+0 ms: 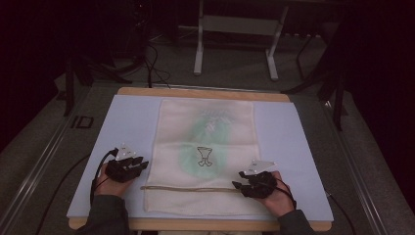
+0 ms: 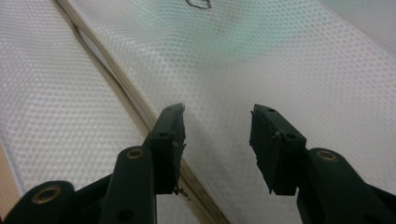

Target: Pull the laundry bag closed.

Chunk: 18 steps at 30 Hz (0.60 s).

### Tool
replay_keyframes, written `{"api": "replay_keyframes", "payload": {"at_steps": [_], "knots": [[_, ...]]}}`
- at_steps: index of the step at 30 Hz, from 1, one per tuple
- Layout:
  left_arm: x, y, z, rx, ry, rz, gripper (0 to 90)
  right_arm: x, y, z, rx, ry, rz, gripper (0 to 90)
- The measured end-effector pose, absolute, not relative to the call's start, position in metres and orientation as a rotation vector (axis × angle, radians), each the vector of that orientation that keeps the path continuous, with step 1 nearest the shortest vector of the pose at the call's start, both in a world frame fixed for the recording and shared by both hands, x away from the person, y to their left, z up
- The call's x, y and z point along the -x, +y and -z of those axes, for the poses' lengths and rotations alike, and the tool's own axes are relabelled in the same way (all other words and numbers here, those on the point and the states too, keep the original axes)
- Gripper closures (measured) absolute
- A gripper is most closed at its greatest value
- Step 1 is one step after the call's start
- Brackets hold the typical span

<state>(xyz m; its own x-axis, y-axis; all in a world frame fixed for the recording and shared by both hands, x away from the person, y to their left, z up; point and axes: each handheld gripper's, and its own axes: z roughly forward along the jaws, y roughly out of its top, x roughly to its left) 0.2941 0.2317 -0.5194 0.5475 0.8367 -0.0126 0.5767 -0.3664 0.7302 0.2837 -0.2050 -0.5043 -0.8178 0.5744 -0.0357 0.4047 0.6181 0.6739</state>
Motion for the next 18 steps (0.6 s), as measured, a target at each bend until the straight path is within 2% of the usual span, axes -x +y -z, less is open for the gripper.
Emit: {"api": "replay_keyframes", "payload": {"at_steps": [18], "knots": [[-0.296, 0.227, 0.519, -2.105, 1.083, -0.399, 67.2, -0.286, -0.163, 0.500, -0.657, 2.663, -1.049, 54.5]]}}
